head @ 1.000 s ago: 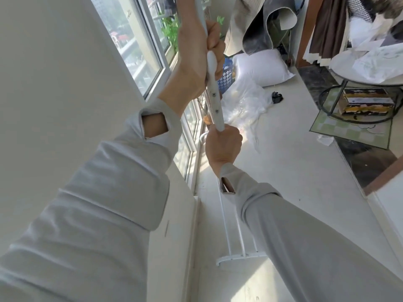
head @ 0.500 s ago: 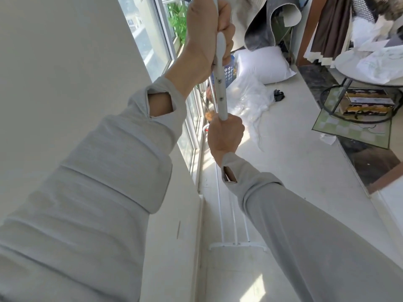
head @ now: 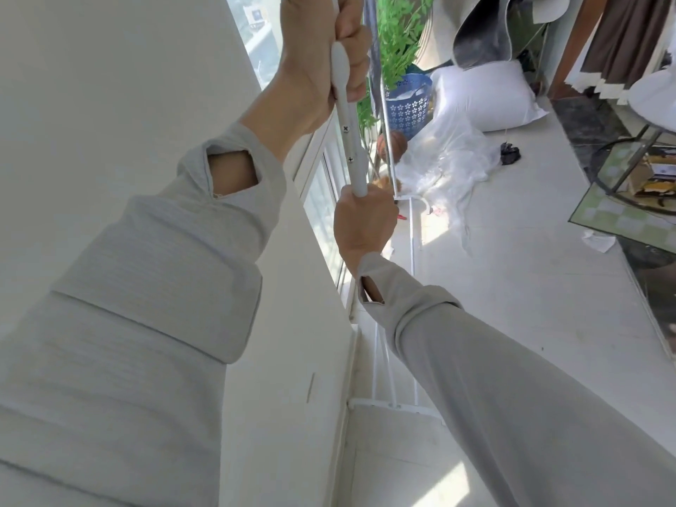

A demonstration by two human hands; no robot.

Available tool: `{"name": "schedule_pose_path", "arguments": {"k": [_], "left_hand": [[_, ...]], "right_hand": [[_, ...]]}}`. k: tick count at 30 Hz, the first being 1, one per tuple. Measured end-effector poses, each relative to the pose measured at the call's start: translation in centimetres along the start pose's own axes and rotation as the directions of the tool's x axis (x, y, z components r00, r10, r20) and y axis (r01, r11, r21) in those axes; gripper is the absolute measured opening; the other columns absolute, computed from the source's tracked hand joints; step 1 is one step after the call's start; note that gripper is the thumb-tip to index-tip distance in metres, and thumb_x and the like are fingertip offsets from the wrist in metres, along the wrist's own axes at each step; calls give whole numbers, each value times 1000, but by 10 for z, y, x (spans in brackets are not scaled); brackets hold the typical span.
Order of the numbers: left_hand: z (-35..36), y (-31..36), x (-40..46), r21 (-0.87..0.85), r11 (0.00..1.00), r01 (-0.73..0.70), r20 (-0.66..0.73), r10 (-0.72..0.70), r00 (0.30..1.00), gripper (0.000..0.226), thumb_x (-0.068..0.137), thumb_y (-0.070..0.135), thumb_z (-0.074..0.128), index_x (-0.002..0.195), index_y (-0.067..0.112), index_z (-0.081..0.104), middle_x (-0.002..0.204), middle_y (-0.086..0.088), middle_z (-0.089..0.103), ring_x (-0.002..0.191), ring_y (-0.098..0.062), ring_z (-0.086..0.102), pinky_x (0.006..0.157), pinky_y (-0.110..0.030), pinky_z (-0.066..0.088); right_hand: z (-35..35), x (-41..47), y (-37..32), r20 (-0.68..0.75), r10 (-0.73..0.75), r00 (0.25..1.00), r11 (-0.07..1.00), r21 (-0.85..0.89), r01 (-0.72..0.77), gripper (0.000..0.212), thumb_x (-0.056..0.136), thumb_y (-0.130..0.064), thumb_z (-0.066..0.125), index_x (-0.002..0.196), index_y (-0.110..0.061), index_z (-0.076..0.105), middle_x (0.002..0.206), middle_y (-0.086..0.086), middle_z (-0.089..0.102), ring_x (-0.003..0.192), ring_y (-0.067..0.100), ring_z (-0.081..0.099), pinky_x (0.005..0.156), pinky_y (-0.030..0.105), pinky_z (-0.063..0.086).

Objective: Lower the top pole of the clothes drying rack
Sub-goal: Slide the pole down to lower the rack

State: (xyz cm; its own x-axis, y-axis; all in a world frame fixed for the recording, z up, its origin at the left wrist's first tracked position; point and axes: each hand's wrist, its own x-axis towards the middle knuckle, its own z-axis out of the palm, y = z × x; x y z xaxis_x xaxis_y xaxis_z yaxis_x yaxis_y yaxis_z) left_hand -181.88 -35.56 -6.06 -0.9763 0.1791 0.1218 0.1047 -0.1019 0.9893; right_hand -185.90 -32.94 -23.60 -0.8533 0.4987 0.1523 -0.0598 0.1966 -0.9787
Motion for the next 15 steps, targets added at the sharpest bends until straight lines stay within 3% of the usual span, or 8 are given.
{"name": "schedule_pose_path", "arguments": {"k": [1,2,9,13,15], "left_hand": [[-4,10,13,156,987,-45,10,44,999,43,103,21,16,61,17,24,42,9,20,39,-11,13,42,-18,20],[-2,12,27,192,981,-41,-45,51,998,43,103,21,16,61,17,25,42,9,21,39,-11,14,42,-18,20],[-6,8,34,89,996,-32,-41,36,999,44,104,22,15,61,18,25,42,9,22,38,-11,16,43,-19,21],[-8,12,19,46,995,-93,-23,95,995,55,108,31,10,57,17,27,40,8,24,36,-10,18,43,-18,24],[-8,14,7,6,996,-86,-27,86,996,59,109,38,10,58,15,30,40,7,27,36,-11,22,44,-19,26]], "right_hand": [[2,0,1,4,-6,1000,1000,4,6,30,64,-25,48,40,-23,29,38,-8,31,39,15,32,48,27,27],[4,1,1,5,-11,1000,1000,9,11,31,64,-25,48,40,-23,28,37,-8,29,39,14,30,47,26,25],[2,-2,-1,7,-3,1000,998,56,3,35,63,-23,49,39,-24,23,32,-8,20,35,8,21,44,23,19],[-5,-15,-6,17,4,1000,998,67,-5,34,62,-23,48,40,-24,23,29,-6,33,32,11,20,43,23,20],[-10,-24,-10,20,0,1000,998,67,-2,34,62,-22,49,39,-24,23,28,-4,23,32,11,21,44,24,24]]}}
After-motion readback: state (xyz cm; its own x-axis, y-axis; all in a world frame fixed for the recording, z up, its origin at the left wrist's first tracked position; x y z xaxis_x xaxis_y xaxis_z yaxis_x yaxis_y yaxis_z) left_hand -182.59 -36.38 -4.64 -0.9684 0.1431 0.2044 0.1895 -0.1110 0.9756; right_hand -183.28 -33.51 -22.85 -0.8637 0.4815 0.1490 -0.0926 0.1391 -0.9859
